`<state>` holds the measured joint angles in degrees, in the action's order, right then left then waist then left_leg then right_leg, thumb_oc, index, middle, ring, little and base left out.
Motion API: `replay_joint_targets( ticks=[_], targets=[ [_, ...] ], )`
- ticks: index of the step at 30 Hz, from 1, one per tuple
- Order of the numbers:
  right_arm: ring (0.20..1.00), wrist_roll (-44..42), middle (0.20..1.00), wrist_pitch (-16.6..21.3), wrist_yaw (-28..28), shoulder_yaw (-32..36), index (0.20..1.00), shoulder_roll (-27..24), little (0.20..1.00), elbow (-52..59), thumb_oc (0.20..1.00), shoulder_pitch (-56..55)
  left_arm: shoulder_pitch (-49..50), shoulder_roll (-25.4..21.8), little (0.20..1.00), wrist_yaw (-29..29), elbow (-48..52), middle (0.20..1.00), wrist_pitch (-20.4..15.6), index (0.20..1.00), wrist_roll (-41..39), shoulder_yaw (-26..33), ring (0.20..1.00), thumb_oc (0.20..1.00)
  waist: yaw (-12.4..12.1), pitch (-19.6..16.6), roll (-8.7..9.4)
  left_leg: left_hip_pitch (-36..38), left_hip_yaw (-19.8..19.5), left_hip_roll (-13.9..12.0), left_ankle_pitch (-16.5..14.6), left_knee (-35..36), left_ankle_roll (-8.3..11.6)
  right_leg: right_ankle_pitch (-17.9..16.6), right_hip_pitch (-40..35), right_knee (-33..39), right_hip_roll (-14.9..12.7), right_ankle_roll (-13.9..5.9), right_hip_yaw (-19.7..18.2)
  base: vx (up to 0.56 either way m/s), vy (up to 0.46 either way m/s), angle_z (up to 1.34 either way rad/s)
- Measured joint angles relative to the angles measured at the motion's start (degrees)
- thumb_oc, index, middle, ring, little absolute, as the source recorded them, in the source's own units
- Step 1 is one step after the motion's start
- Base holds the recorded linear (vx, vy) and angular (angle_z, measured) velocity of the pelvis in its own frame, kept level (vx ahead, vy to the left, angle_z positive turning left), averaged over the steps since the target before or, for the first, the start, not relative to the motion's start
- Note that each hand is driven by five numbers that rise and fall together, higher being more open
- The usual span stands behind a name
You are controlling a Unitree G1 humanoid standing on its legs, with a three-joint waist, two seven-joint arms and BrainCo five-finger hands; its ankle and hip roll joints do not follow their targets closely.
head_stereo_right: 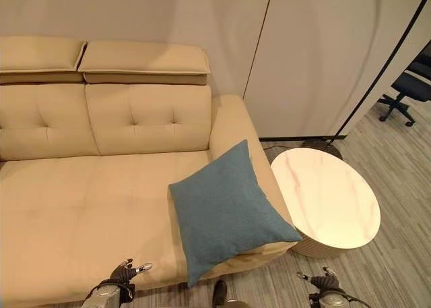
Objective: Pick up all the scattered cushions and arrange them neatly on the sofa.
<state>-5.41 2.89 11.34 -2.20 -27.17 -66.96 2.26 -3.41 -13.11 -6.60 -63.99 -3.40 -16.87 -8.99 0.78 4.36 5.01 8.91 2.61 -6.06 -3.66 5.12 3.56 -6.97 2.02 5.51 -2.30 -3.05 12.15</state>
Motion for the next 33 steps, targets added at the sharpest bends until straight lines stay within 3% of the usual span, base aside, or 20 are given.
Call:
replay_joint_targets(
  ticks=[5,10,17,25,28,33],
  targets=[
    [1.0,0.0,1.0,0.1,0.4,4.2,1.0,-7.1,1.0,14.1,1.0,-0.6,1.5,-1.9,1.0,0.0,7.0,1.0,-0.1,1.0,-0.6,0.1,1.0,1.0,0.6,0.0,-0.03,-1.1,0.3,0.6,0.4,0.1,-0.2,-0.7,1.5,0.0,-0.5,-0.6,-0.4,0.0,0.014,-0.06],
    [1.0,0.1,1.0,1.5,1.3,4.9,1.0,-11.1,1.0,24.2,1.0,2.0,2.2,-1.5,1.0,-0.4,10.6,1.0,-0.5,1.0,-4.0,0.1,1.0,1.0,0.5,0.3,-0.2,-1.8,0.1,0.9,0.7,0.1,-0.34,-0.9,1.9,0.1,-0.8,-0.51,-0.3,-0.02,0.01,0.04],
    [1.0,-4.1,1.0,2.7,2.9,2.8,1.0,-10.6,1.0,27.4,1.0,12.2,1.2,-0.2,1.0,-2.2,13.6,1.0,-1.5,1.0,-8.4,0.0,1.0,1.0,-1.0,2.4,-0.43,-4.2,-0.1,1.3,1.5,0.1,-0.3,-1.6,4.0,0.0,-1.4,-0.48,0.5,-0.05,-0.015,0.04],
    [1.0,-12.4,1.0,4.4,3.0,-4.3,1.0,-6.1,1.0,27.3,1.0,27.6,-11.4,1.8,1.0,-4.4,13.6,1.0,-2.7,1.0,-17.0,-3.5,1.0,1.0,-2.3,10.0,3.15,-12.4,-3.4,1.6,4.7,-0.1,0.82,-3.6,10.7,-0.2,-1.7,-0.26,3.1,-0.11,-0.036,0.21],
    [1.0,-13.6,1.0,4.3,3.0,-7.0,1.0,-5.9,1.0,26.9,1.0,31.4,-15.1,2.5,1.0,-5.3,13.4,1.0,-3.8,1.0,-18.5,-4.3,1.0,1.0,-1.9,11.6,3.39,-13.8,-3.6,1.5,5.1,-0.1,0.95,-3.9,11.9,-0.3,-1.6,-0.08,3.4,-0.02,-0.025,0.04],
    [1.0,-13.4,1.0,4.2,2.5,-15.5,1.0,-6.8,1.0,24.8,1.0,40.8,-23.5,1.0,1.0,-6.6,13.1,1.0,-4.4,1.0,-18.6,-5.7,1.0,1.0,-1.5,14.7,5.4,-16.5,-3.4,1.1,5.4,-0.2,1.39,-4.3,14.8,-0.3,-1.3,0.38,3.6,-0.01,-0.016,-0.02]
  ],
)
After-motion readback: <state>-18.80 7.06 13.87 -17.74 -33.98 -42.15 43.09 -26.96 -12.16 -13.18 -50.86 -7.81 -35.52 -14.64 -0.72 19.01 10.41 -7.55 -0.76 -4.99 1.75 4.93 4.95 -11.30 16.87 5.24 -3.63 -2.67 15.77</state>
